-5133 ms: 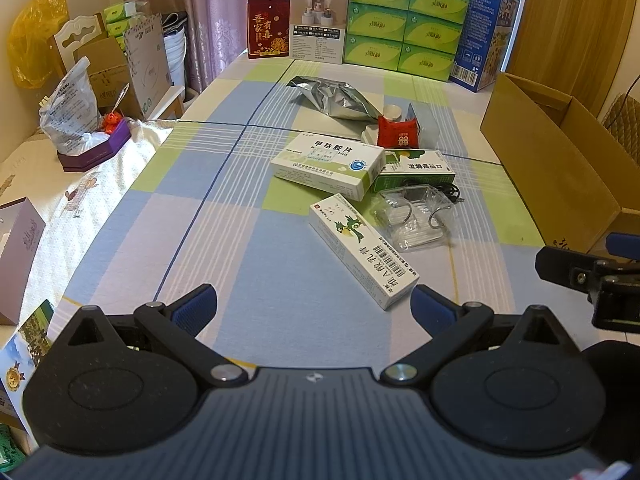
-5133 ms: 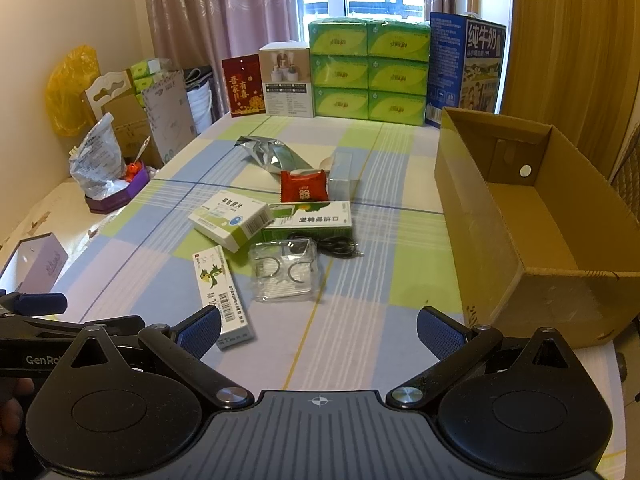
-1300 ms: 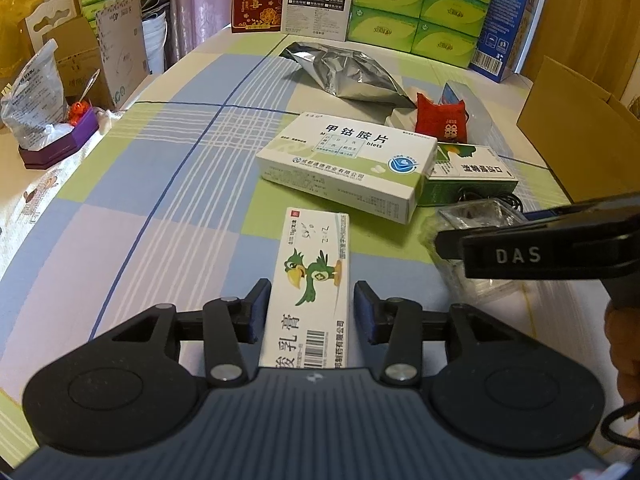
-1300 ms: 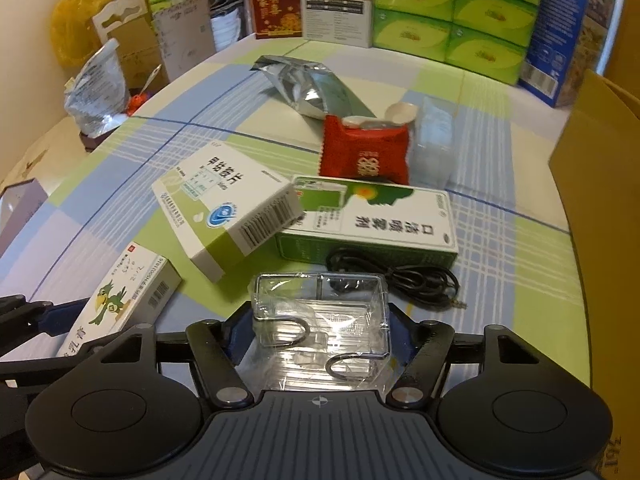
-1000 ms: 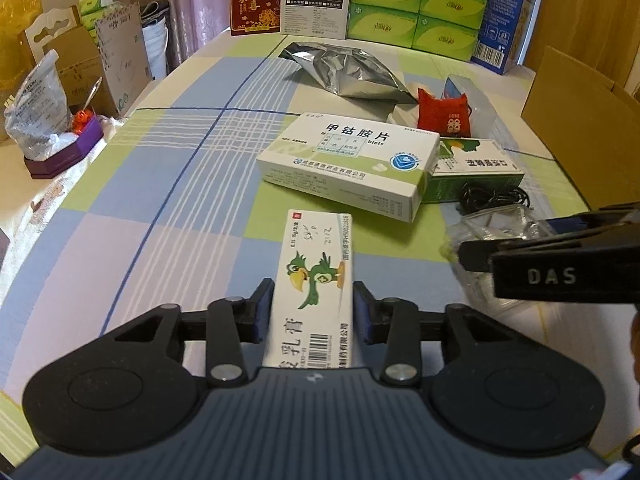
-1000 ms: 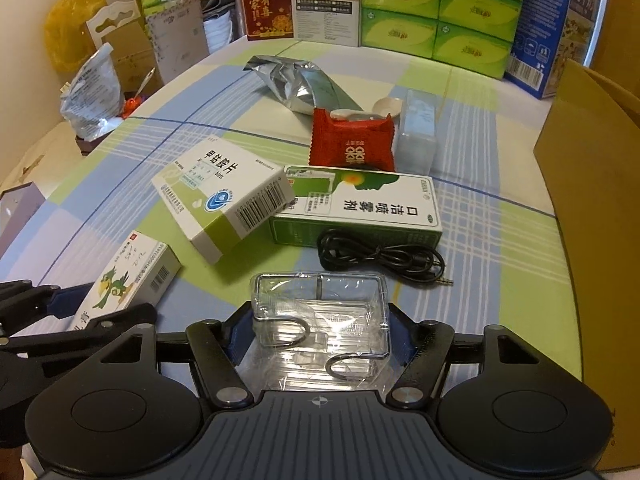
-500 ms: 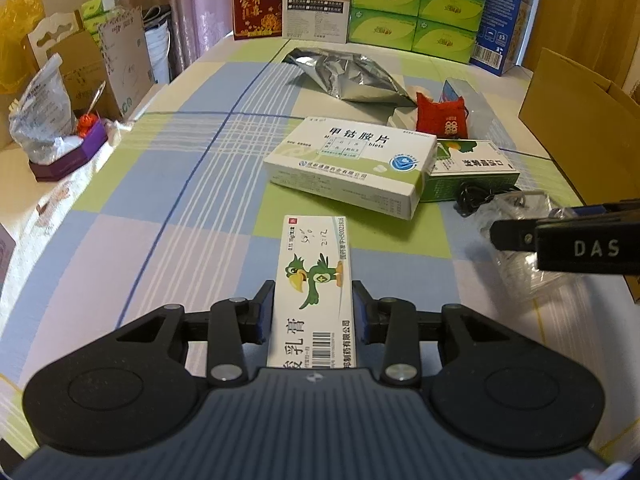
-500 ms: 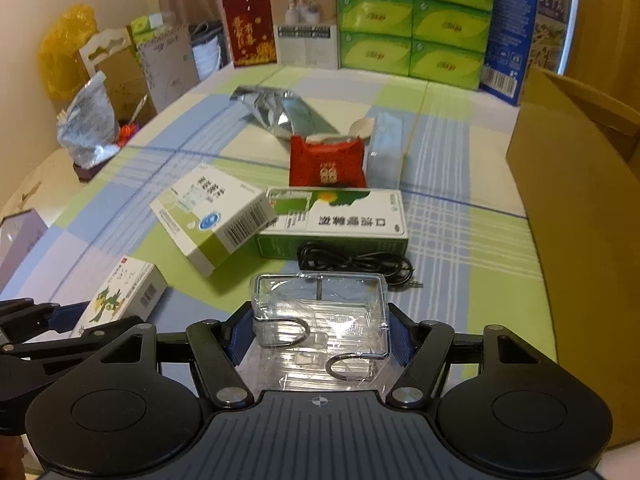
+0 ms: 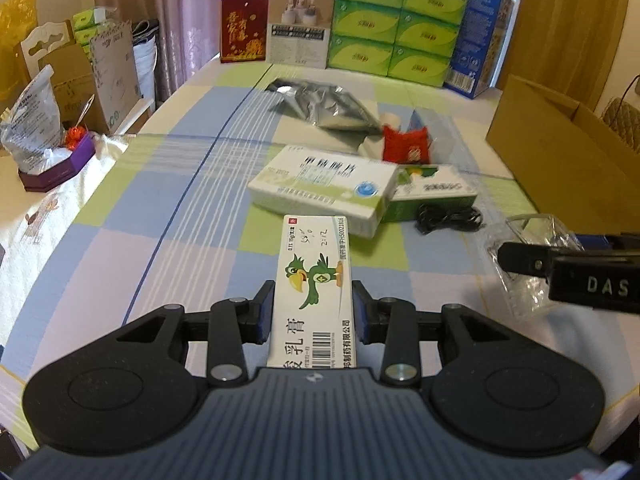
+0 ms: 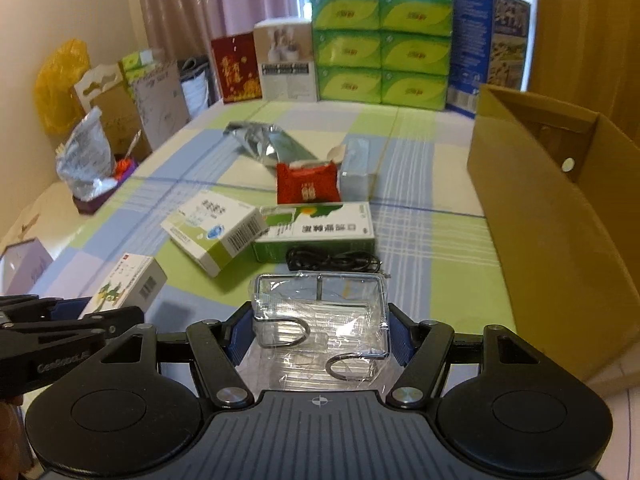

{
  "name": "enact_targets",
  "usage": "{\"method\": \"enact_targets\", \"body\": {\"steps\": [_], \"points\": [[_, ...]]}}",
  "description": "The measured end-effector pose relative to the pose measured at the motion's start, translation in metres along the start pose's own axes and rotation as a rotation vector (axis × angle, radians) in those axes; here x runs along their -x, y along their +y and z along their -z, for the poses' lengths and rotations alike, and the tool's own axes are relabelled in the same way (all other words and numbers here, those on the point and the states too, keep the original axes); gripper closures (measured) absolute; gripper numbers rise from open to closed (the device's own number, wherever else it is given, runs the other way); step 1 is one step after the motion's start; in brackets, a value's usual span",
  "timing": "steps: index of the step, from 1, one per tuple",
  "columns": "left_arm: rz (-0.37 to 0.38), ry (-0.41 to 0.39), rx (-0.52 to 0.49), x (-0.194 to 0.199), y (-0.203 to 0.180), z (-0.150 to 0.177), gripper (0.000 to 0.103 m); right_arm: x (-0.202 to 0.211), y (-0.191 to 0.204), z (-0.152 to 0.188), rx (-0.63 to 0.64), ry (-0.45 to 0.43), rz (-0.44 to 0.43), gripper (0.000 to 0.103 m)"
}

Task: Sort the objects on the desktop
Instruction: 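Carry both held items to the cardboard box and open both tools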

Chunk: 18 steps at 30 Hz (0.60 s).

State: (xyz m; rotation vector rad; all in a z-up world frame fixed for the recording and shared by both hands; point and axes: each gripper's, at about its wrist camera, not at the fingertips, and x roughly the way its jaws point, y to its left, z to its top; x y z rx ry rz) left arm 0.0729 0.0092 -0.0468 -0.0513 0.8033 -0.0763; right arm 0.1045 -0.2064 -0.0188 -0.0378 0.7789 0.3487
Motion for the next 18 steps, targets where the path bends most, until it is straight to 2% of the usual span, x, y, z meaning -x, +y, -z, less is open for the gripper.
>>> {"method": "enact_targets", "body": {"steps": [3, 7, 12, 18], "points": [[0.015, -0.027, -0.023, 0.017, -0.011, -0.01, 0.07, 0.023, -0.003, -0.009, -0.01, -0.053, -0.016, 0.039], [0.051, -0.068, -0.066, 0.038, -0.033, -0.031, 0.07, 0.062, -0.018, -0.036, -0.011, -0.141, 0.014, 0.039], [0.128, -0.111, -0.136, 0.056, -0.082, -0.06, 0.07, 0.106, -0.07, -0.063, -0.036, -0.203, 0.1, 0.039], [0.261, -0.123, -0.22, 0.051, -0.162, -0.091, 0.07, 0.129, -0.155, -0.062, -0.081, -0.182, 0.237, 0.039]]}}
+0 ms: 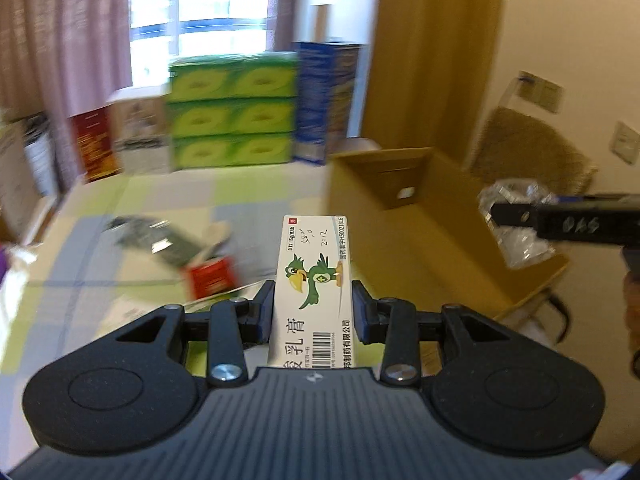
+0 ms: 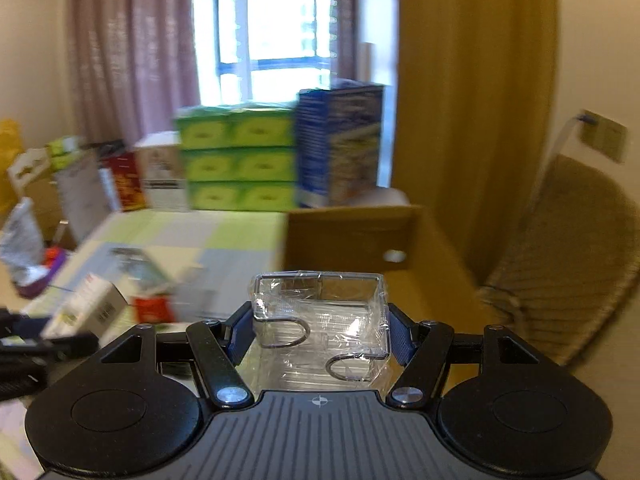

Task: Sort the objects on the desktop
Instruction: 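Carry both held items to the cardboard box and open both tools, then move both tools back over the table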

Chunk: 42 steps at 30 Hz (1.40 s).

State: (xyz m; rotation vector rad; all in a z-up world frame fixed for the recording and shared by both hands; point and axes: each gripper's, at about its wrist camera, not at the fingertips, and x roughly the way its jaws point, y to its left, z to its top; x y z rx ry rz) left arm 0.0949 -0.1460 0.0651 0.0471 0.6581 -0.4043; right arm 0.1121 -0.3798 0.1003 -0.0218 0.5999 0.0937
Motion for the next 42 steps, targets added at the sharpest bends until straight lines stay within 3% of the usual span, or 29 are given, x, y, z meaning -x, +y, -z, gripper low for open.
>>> {"method": "enact_targets", "body": {"steps": [7, 15, 24, 29, 37, 42], "points": [[0.138, 0.047, -0.061, -0.061, -0.066, -0.033, 0.07, -0.016, -0.067, 0.02, 0.014, 0.048, 0.053, 0.039], [0.186, 0.091, -0.124, -0.115, -0.108, -0.045, 0.07, -0.042, -0.095, 0.033, 0.024, 0.078, 0.045, 0.039], [0.191, 0.128, -0.139, -0.147, -0.119, -0.04, 0.07, -0.061, -0.104, 0.034, 0.013, 0.091, 0.031, 0.039], [0.188, 0.11, -0.131, -0.143, -0.117, -0.045, 0.07, -0.058, -0.105, 0.036, 0.013, 0.097, 0.025, 0.039], [0.143, 0.04, -0.113, -0.104, -0.095, -0.056, 0.064, -0.057, -0.094, 0.033, 0.001, 0.099, -0.03, 0.039], [0.106, 0.034, -0.095, -0.082, -0.074, -0.053, 0.062, -0.055, -0.089, 0.029, -0.043, 0.069, -0.06, 0.021]]}}
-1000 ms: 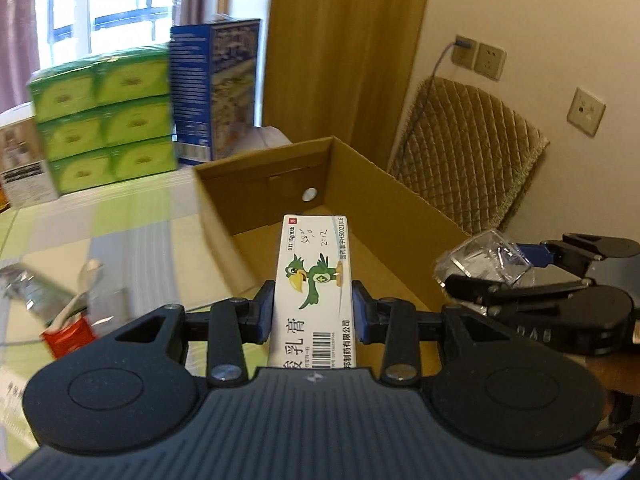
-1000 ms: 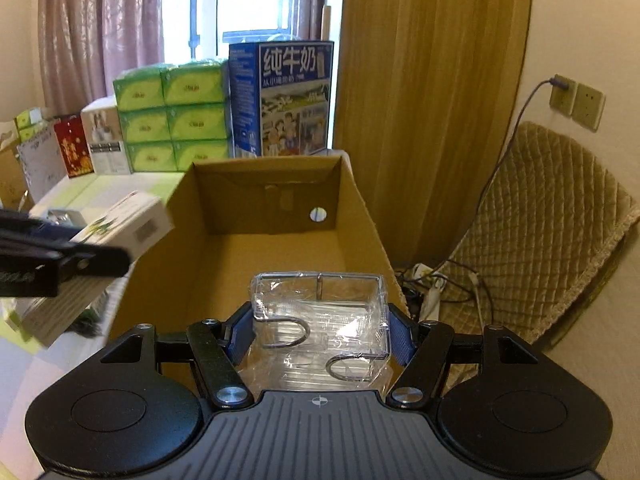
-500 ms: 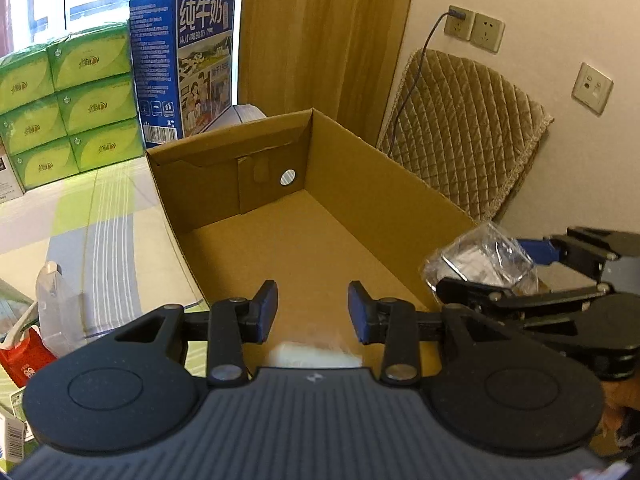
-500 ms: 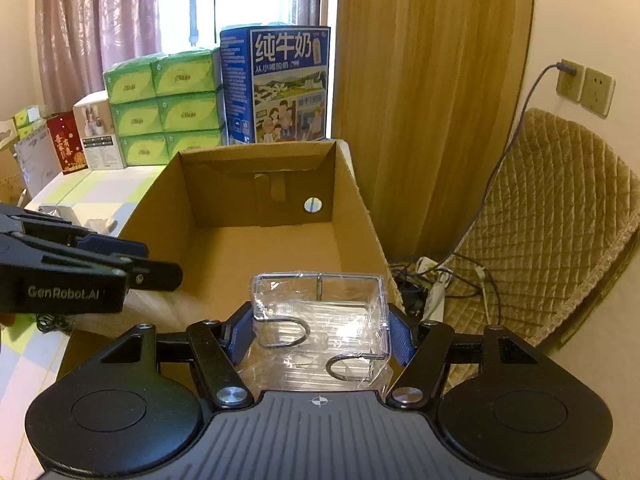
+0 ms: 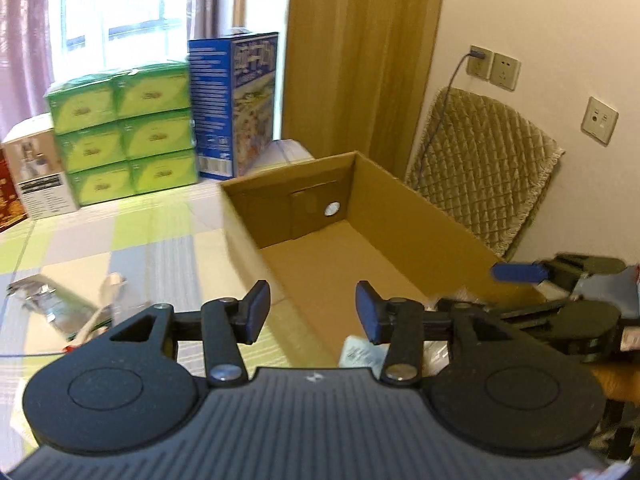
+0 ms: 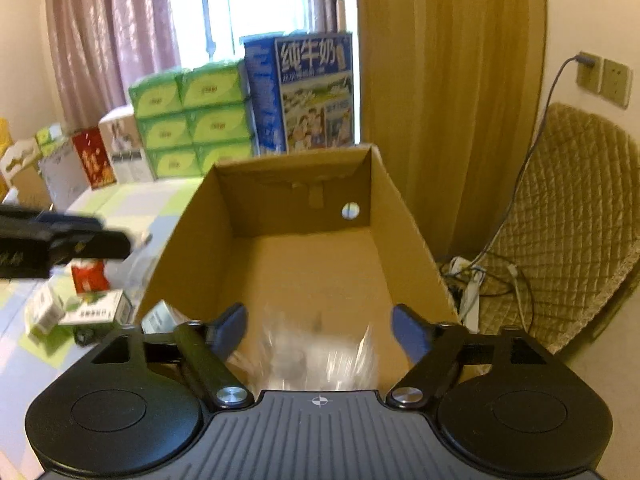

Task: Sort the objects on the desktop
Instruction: 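Move both tools back over the table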

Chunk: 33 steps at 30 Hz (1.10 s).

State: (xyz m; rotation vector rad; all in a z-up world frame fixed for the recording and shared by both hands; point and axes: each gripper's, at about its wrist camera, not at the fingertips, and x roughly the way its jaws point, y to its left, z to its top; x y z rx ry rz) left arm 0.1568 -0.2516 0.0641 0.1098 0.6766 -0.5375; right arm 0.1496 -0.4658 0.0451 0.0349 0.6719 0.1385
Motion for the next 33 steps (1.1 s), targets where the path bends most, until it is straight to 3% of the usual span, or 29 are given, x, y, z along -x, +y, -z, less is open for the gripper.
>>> {"method": "enact_targets", "body": {"steps": [6, 13, 20, 28, 33], "points": [[-0.065, 0.011, 0.028, 0.028, 0.025, 0.01, 0.061, 0.025, 0.007, -0.008, -0.015, -0.058, -0.016, 0.02], [-0.13, 0.005, 0.064, 0.073, 0.05, 0.026, 0.048, 0.06, 0.026, -0.01, -0.02, -0.113, -0.057, 0.017], [-0.207, -0.027, 0.085, 0.119, 0.082, 0.046, 0.029, 0.086, 0.067, -0.011, 0.016, -0.155, -0.119, 0.009], [-0.319, -0.026, 0.127, 0.153, 0.139, 0.077, 0.019, 0.094, 0.124, -0.018, 0.072, -0.174, -0.197, 0.003], [-0.347, -0.019, 0.171, 0.161, 0.169, 0.094, 0.015, 0.093, 0.153, -0.016, 0.082, -0.173, -0.234, 0.002]]}}
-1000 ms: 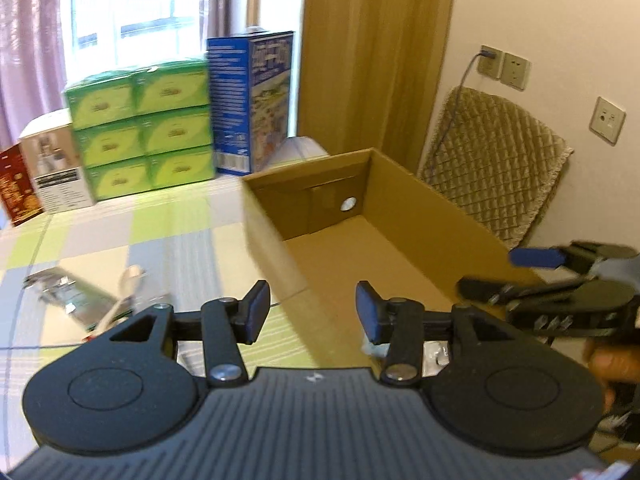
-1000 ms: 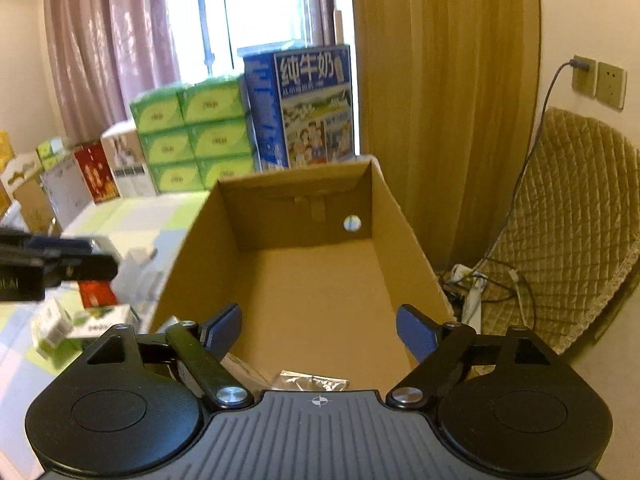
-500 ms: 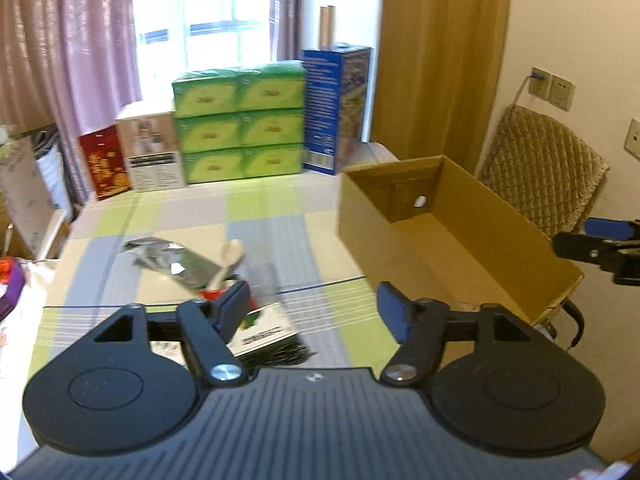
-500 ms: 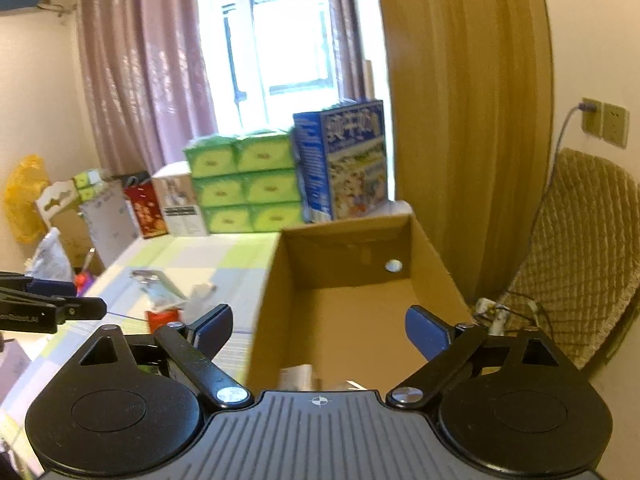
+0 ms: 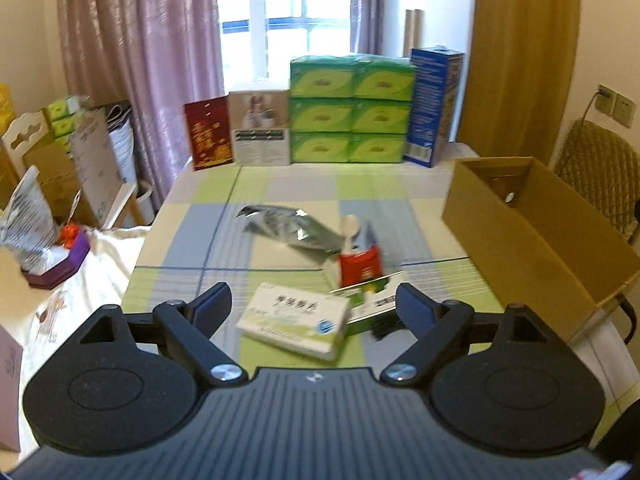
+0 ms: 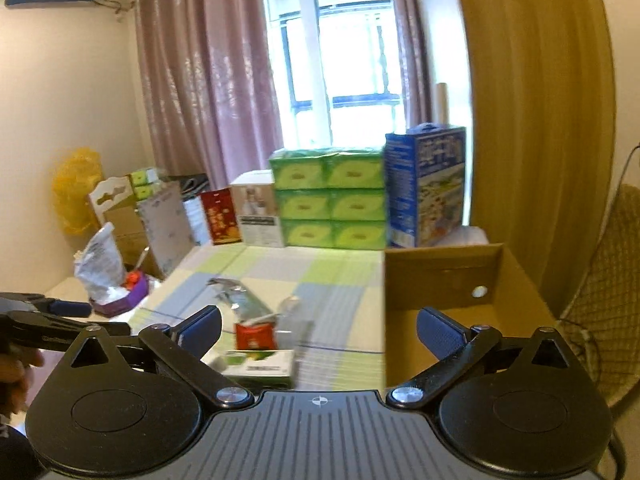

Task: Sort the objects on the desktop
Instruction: 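Move both tools back over the table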

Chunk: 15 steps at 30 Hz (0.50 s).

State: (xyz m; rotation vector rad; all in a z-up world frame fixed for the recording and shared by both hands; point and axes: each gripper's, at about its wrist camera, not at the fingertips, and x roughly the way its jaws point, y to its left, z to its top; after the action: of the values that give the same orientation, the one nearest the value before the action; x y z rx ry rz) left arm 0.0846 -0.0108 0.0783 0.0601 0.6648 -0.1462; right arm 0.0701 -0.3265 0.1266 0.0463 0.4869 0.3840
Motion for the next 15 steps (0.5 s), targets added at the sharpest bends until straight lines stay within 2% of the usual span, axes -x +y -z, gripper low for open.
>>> {"method": "enact_targets", "body": {"steps": [5, 15], "points": [[-0.007, 0.029, -0.003, -0.014, 0.016, 0.015, 0.009, -0.025, 0.024, 0.014, 0.017, 0.045, -0.046, 0.002], [0.037, 0.125, -0.012, -0.068, 0.036, 0.052, 0.008, -0.109, 0.048, 0.066, 0.07, 0.19, -0.082, 0.002]]}}
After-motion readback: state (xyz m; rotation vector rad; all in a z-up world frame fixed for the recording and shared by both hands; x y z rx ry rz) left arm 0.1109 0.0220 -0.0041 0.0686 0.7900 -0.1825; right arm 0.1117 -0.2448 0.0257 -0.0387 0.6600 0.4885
